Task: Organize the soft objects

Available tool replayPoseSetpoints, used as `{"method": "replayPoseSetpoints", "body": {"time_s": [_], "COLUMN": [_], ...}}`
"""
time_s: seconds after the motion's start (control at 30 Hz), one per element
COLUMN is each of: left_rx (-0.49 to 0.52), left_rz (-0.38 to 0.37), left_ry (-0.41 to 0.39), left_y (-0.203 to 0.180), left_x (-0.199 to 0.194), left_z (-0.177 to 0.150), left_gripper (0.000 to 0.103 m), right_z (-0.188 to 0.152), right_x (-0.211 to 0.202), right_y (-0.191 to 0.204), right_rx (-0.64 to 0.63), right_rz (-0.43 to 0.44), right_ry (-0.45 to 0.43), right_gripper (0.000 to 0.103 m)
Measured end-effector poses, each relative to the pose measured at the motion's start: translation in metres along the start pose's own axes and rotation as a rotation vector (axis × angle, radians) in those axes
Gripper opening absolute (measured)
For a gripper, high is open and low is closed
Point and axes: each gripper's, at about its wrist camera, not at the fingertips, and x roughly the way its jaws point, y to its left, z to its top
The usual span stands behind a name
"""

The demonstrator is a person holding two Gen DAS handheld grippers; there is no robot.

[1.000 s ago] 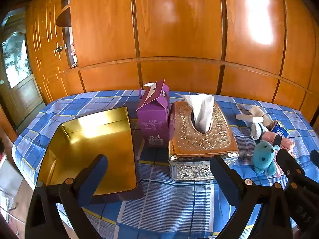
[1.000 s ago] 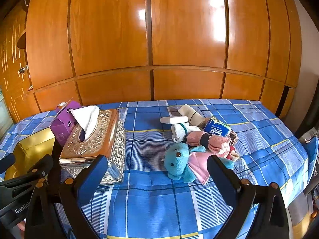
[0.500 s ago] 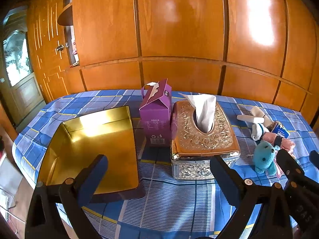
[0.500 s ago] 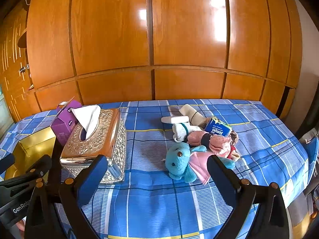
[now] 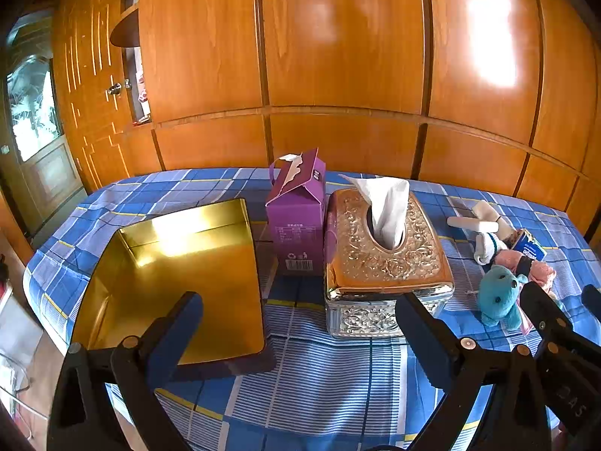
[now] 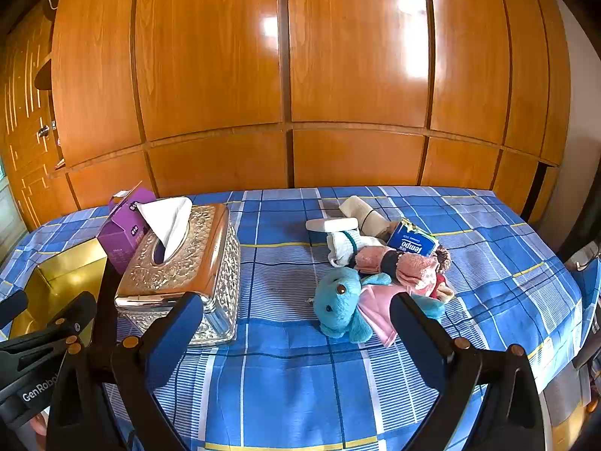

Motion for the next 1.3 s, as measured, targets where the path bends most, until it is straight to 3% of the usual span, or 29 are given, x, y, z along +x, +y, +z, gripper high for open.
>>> {"method": "replayPoseSetpoints", "body": {"time_s": [1.0, 1.1, 1.3], "left_rx": [0.019, 0.025, 0.033], "left_rz": [-0.019, -0.057, -0.317], "left_ry": [0.001, -0.003, 0.044], "left_y": [-0.005, -0.007, -0.015], "left_x": [-0.004, -0.004, -0.004], "left_z": [0.001, 0.001, 0.018], "left_gripper": [0.103, 0.103, 0.103], "right_z": [0.001, 0.003, 0.005], "right_x": [0.002, 0.005, 0.014], "right_y": [-0.009, -0.016, -0.056], "right_rx": [0.025, 0.031, 0.095], "right_rz": [0.001, -0.011, -0.018], "right_ry": [-0.002, 0.001, 0.027], "right_gripper": [0.102, 0.102, 0.102]}}
